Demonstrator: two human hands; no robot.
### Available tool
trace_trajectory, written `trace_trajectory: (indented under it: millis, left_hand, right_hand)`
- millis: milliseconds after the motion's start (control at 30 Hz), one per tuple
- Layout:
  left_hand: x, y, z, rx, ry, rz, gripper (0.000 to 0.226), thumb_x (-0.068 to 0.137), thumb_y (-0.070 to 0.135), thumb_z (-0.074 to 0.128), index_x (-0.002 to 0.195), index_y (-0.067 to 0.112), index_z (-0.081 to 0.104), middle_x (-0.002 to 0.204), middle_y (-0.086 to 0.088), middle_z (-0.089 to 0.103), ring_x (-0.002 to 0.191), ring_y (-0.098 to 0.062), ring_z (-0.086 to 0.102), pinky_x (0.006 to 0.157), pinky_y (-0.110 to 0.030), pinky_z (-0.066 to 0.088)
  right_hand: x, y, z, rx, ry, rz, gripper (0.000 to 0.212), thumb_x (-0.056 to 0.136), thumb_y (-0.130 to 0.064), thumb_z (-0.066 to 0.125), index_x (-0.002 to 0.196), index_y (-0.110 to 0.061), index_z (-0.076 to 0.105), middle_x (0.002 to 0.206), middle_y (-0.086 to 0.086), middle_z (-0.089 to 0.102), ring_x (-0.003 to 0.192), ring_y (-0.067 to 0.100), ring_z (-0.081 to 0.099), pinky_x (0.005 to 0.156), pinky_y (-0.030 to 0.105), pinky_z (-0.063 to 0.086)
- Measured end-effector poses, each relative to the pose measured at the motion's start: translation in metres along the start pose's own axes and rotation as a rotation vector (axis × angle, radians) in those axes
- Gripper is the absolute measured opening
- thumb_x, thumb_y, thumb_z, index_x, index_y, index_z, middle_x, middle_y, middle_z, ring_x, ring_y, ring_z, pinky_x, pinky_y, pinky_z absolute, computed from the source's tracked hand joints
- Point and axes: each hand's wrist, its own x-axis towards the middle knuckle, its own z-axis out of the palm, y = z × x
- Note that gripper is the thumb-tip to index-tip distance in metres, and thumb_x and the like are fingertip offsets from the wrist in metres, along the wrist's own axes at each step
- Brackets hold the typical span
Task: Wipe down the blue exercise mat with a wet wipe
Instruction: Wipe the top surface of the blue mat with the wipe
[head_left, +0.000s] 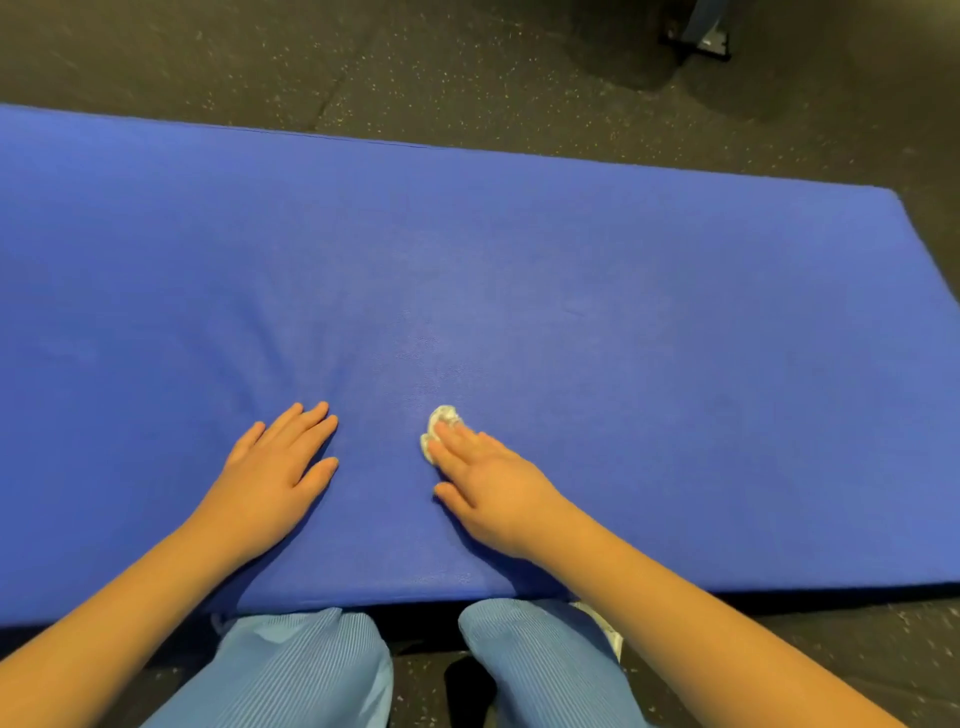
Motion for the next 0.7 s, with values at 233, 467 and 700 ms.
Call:
trace_trajectory:
  millis: [233,467,700]
  left_hand:
    - [-0.018,-0.006,-0.002,-0.006,-0.022,0.046,0.083,0.08,0.067,0.008,0.15,0.027,0.026,0.155,0.019,0.009,0.139,0.004,-0.002,0.117,-0.03,-0.002]
    - [-0.05,-0.022,-0.013,0.033,-0.084,0.102,0.094,0.068,0.071,-0.002,0.151,0.033,0.018,0.148,0.028,-0.004,0.136,0.009,-0.011,0.113,-0.022,-0.008]
    - [-0.094,-0.048,-0.028,0.043,-0.162,0.128,0.094,0.064,0.082,0.014,0.149,0.042,0.01,0.149,0.031,-0.01,0.136,0.01,-0.017,0.113,-0.022,-0.011]
  right_hand:
    - [-0.007,-0.031,0.018,0.1,-0.054,-0.099,0.057,0.102,-0.025,0.041,0.153,-0.011,0.019,0.162,0.002,-0.002,0.148,0.013,-0.008,0.118,0.024,-0.001]
    - [-0.006,-0.044,0.008,0.038,-0.06,-0.035,0.052,0.104,-0.023,0.035,0.152,-0.01,0.019,0.162,0.0,-0.003,0.143,0.004,-0.011,0.116,0.016,-0.006]
    - [-0.016,-0.079,0.0,-0.004,-0.208,-0.097,0.061,0.097,-0.027,0.052,0.15,-0.015,0.024,0.162,-0.004,-0.001,0.148,0.011,0.002,0.117,0.033,0.022]
